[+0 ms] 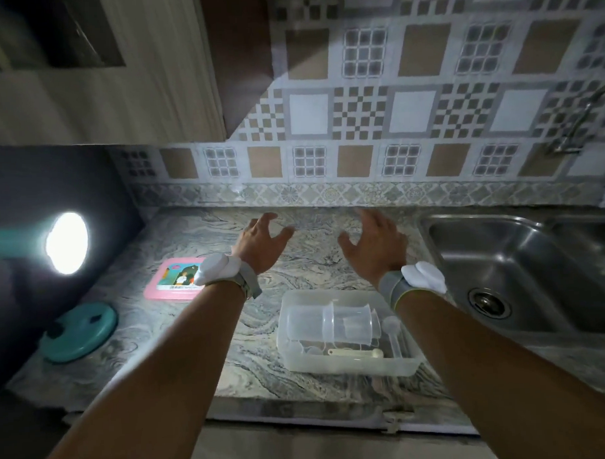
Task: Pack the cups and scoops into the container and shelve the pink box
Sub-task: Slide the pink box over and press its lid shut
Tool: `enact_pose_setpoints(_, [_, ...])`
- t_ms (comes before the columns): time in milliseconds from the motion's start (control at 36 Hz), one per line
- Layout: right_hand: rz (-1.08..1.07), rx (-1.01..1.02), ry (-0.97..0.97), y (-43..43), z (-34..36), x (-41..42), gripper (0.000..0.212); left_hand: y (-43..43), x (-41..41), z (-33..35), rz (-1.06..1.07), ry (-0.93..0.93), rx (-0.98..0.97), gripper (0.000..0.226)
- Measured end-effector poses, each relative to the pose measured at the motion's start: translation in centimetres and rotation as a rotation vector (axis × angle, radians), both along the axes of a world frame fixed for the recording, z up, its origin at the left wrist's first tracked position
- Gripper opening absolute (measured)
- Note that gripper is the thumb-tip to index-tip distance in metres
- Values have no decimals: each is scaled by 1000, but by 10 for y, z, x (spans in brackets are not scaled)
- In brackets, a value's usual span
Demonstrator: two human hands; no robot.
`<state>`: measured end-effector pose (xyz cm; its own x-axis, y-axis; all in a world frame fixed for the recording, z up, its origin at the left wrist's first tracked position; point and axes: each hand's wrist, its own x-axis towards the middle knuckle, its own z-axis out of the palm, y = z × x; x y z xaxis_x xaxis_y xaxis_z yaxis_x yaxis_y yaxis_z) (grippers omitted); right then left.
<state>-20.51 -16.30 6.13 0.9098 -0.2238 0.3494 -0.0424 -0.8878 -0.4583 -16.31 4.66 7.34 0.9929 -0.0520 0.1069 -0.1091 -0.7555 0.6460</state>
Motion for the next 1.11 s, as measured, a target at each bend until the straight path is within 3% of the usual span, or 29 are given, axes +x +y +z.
enact_pose_setpoints(111, [37,19,-32,40,7,20,70,34,11,10,33,-9,-20,60])
enact_pose_setpoints(361, [73,63,17,135,-6,64,61,129,45,-4,90,56,21,67])
enact_pose_setpoints(500, [61,104,23,196,-32,89,60,184,69,-28,123,158,42,83])
enact_pose_setpoints(639, [25,144,115,234,-69,105,60,214,89,-63,95,250,106,99])
enact_pose_setpoints(778, [12,169,238,256,-104,114,65,232,100,-93,89,334,143,86])
enact_pose_setpoints(1028, [-30,232,393,276,-146,120,60,245,121,-133,133,438,206,106])
enact_pose_setpoints(1111, [-55,227,447,281,-149,122,62,240,121,-134,173,405,222,98])
